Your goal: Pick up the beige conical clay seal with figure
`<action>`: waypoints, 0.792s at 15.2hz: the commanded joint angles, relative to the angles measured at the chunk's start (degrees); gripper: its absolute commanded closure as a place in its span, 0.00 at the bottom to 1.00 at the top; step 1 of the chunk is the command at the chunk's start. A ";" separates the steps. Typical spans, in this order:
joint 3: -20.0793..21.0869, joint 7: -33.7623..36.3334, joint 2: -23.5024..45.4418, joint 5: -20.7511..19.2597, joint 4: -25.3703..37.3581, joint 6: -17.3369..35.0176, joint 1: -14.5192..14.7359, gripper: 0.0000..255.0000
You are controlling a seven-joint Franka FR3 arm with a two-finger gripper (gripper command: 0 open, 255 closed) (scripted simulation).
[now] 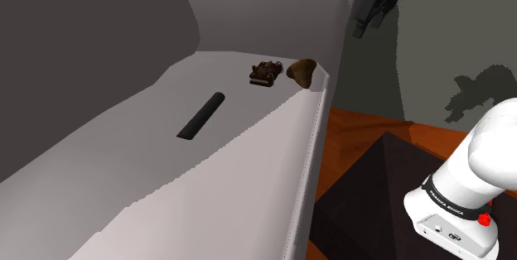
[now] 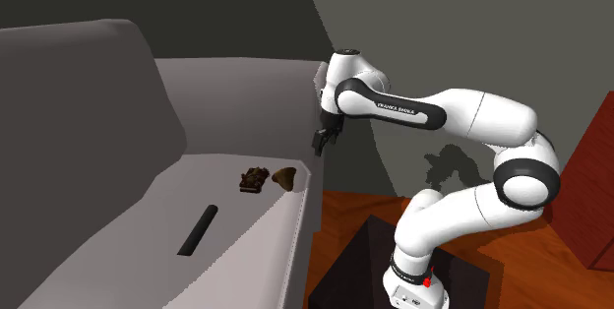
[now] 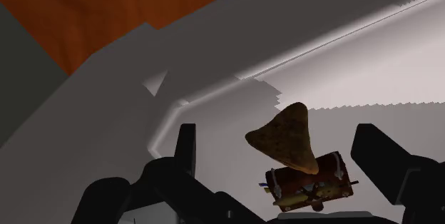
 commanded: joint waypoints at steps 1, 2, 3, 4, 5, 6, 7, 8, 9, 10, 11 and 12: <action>0.00 0.00 0.00 0.00 0.00 0.00 0.00 0.00; -0.03 -2.08 2.53 -0.47 1.07 0.83 0.75 0.00; -0.04 -4.13 5.04 -0.94 2.18 1.60 1.50 0.00; 0.01 -6.14 7.52 -1.40 3.34 2.30 2.22 0.00; 0.09 -8.12 9.97 -1.86 4.53 2.94 2.93 0.00; 0.23 -10.07 12.39 -2.32 5.75 3.52 3.61 0.00; 0.41 -11.98 14.77 -2.78 6.99 4.04 4.26 0.00; 0.63 -13.86 17.12 -3.25 8.26 4.52 4.90 0.00; 0.90 -15.70 19.43 -3.73 9.54 4.94 5.52 0.00; 1.20 -17.51 21.70 -4.23 10.82 5.32 6.13 0.00; 1.54 -19.28 23.93 -4.74 12.11 5.66 6.72 0.00; 1.93 -21.01 26.11 -5.28 13.40 5.96 7.28 0.00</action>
